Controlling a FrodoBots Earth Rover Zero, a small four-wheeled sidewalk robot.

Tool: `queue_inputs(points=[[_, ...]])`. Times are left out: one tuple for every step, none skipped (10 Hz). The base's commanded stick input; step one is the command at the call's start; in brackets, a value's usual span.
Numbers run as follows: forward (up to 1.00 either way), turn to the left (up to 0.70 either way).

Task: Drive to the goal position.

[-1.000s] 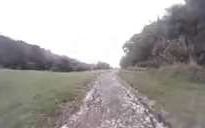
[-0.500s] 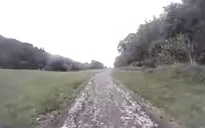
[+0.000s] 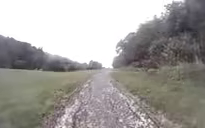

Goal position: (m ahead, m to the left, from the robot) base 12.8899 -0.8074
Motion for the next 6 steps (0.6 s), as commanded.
queue_inputs(points=[[0.85, 0.0], [0.85, 0.27], [0.85, 0.21], [0.85, 0.03], [0.85, 0.0], [0.85, 0.0]])
